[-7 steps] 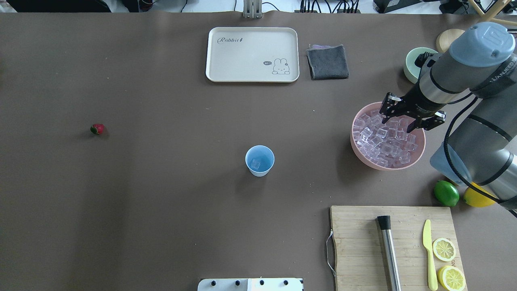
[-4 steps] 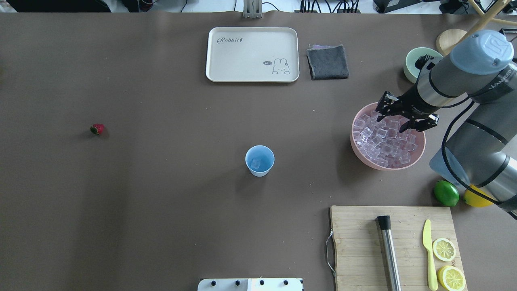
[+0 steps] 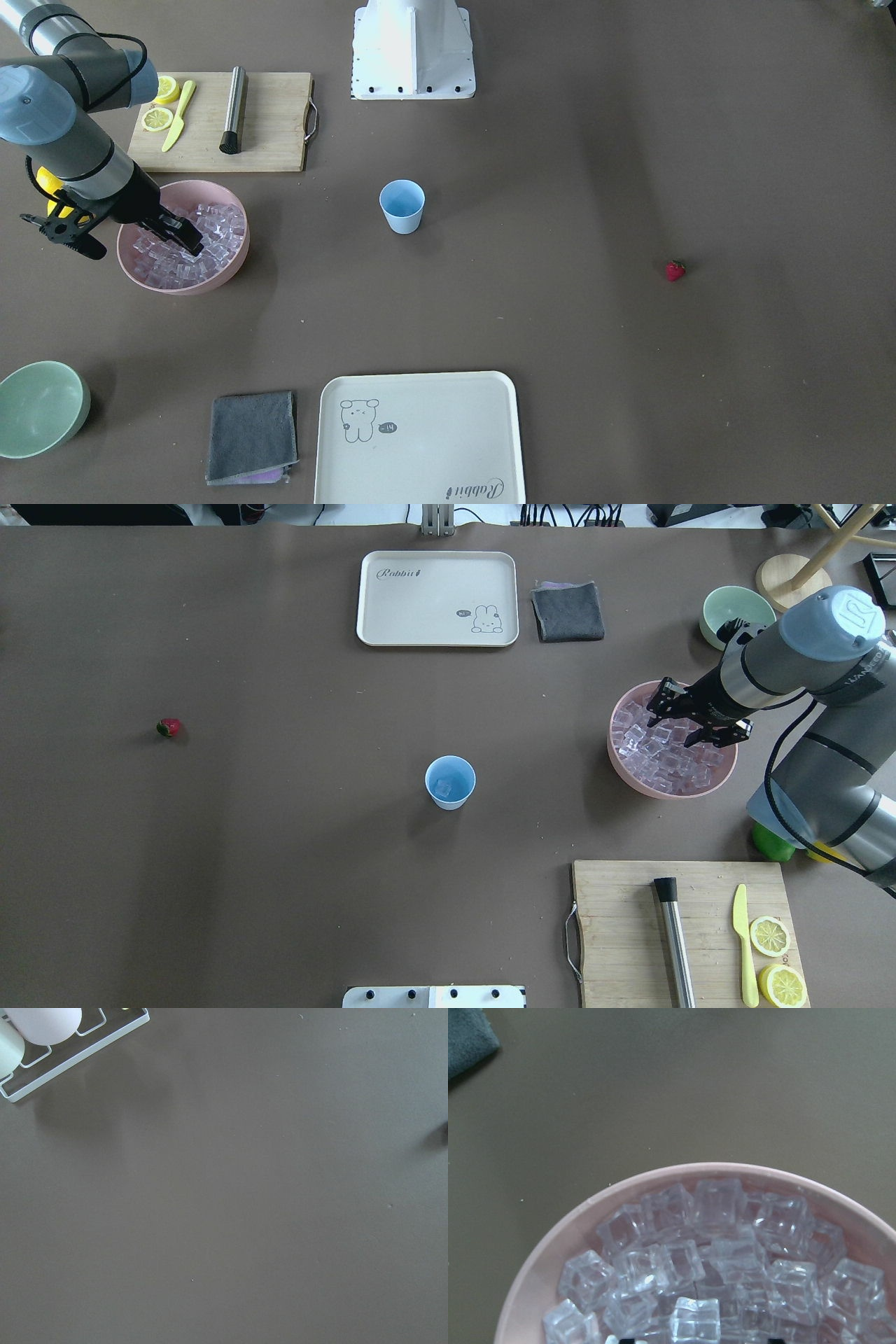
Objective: Put ice and strawberries in cup
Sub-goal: 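Lower the right gripper into the bowl and grasp another ice cube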
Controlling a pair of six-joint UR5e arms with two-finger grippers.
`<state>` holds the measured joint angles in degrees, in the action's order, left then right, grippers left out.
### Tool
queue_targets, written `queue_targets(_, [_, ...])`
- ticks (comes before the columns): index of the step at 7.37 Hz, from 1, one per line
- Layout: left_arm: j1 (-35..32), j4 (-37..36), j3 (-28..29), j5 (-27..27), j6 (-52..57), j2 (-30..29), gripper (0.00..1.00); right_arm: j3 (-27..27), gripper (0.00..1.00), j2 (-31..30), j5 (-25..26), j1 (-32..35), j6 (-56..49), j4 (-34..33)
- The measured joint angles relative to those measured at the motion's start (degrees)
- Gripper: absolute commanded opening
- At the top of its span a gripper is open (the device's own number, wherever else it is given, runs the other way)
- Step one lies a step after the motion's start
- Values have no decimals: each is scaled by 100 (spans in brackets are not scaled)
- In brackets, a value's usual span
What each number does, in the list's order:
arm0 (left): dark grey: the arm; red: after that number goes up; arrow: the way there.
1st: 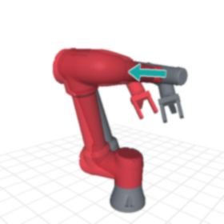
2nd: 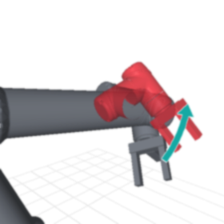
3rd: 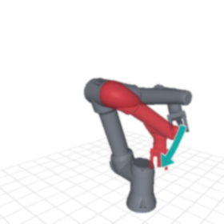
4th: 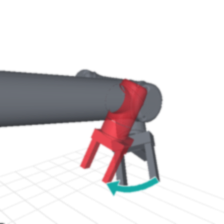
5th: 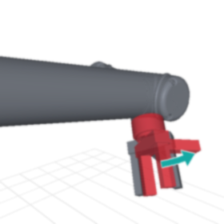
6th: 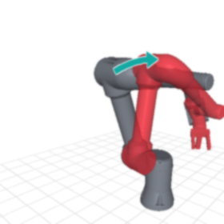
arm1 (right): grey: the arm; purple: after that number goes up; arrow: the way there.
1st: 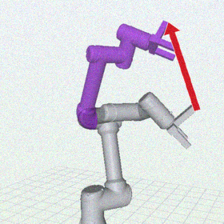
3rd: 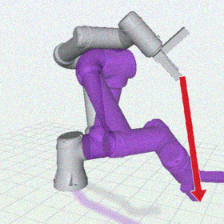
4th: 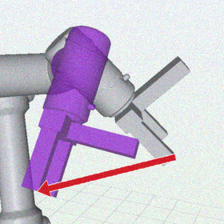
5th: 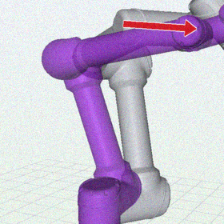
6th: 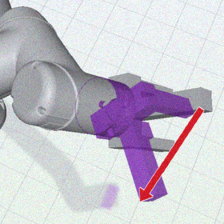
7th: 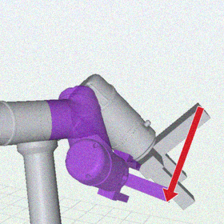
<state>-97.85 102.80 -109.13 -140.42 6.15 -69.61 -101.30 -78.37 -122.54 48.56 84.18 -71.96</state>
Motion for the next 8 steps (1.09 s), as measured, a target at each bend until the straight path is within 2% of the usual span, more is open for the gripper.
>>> queue_targets(6, [-30,-6,-23,0,0,0,98,162,53,56,80,-97,-44,23])
queue_targets(7, [-41,-5,-26,1,0,0,98,184,30,64,79,-99,-52,24])
queue_targets(8, [-52,-6,-27,-1,0,2,98,190,0,70,69,-101,-55,24])
